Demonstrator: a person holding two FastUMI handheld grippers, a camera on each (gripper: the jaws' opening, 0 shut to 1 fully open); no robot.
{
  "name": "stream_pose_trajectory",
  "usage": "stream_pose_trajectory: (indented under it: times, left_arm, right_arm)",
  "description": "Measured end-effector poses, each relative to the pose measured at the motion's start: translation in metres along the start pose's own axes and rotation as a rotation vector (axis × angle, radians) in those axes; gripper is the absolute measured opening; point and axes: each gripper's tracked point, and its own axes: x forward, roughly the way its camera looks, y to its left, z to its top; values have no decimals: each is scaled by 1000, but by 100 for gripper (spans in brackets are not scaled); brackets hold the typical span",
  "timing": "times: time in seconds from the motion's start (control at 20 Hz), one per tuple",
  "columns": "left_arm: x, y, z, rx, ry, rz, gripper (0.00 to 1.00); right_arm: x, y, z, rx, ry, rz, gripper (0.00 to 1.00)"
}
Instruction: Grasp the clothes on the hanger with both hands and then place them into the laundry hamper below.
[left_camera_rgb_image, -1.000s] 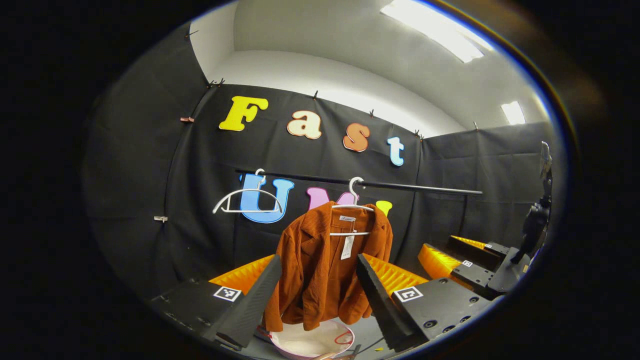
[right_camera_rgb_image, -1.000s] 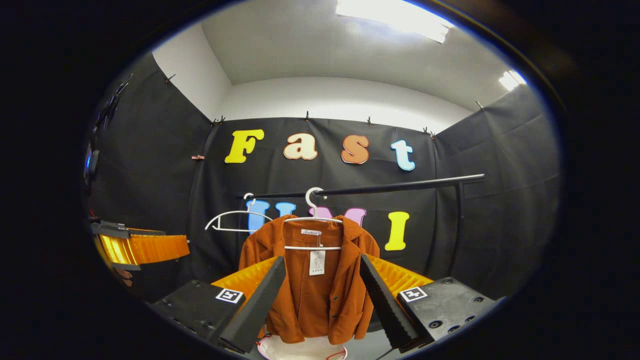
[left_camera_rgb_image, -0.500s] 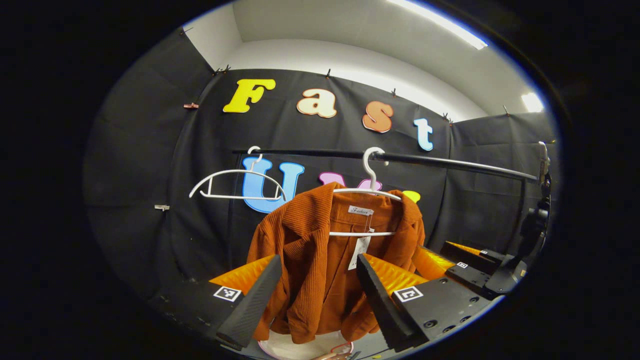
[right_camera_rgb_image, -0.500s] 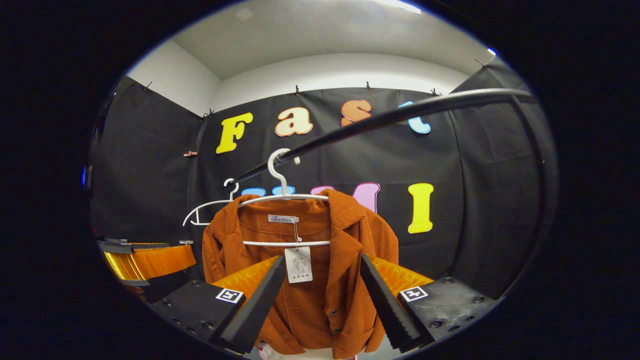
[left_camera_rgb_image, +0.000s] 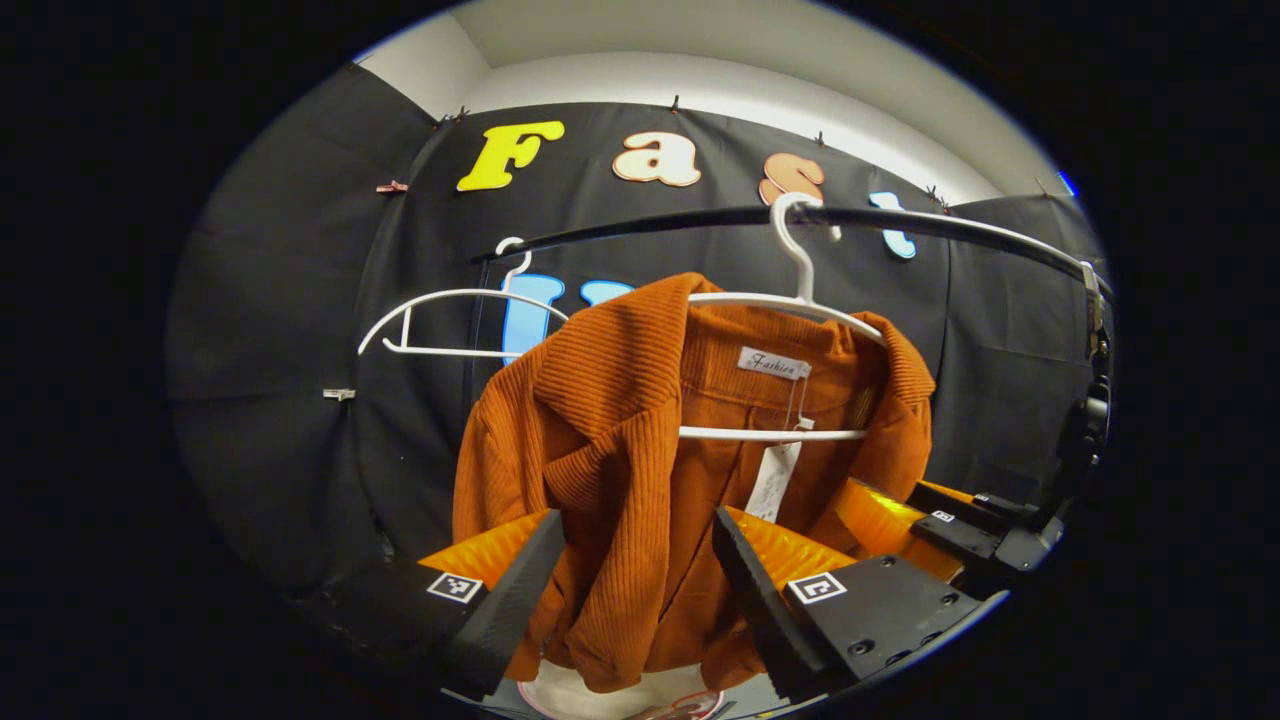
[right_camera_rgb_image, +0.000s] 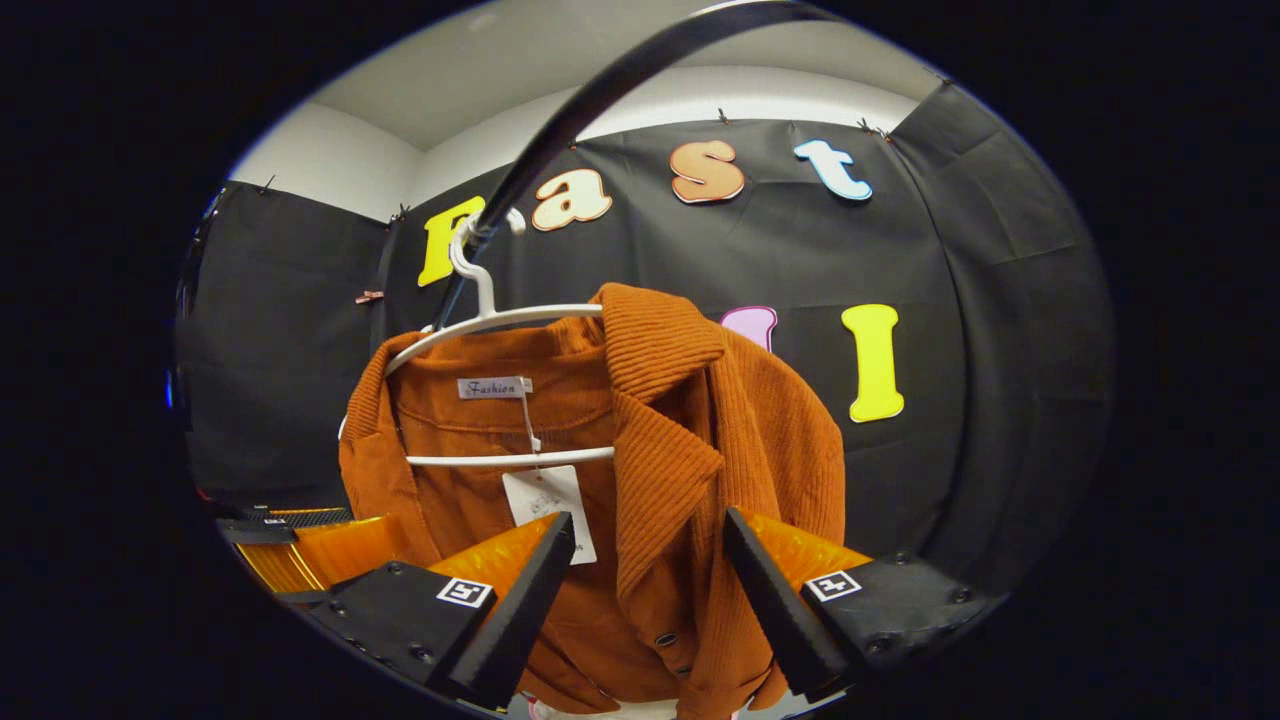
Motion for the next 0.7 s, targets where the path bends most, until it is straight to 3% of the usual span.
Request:
stream_pose_trajectory:
  times: [0.4, 0.5, 0.55, 0.6, 0.65, 0.7]
  left_arm:
    - [41, 7, -5, -24, 2, 33, 95]
    - [52, 6, -3, -37, -5, 11, 93]
    - [56, 7, -2, -48, -3, 1, 92]
    - [60, 11, -1, -57, -7, 5, 84]
    - [61, 17, 2, -61, -12, 15, 72]
    - [61, 21, 5, -60, -24, 27, 51]
  right_arm:
    - [52, -8, -2, 40, -19, 8, 97]
    - [60, -11, 1, 28, -28, 13, 97]
    - [64, -15, 2, 21, -31, 7, 89]
    - [67, -18, 2, 17, -24, 9, 84]
    - [68, -21, 1, 15, -12, 23, 66]
    - [74, -22, -3, 12, 3, 35, 48]
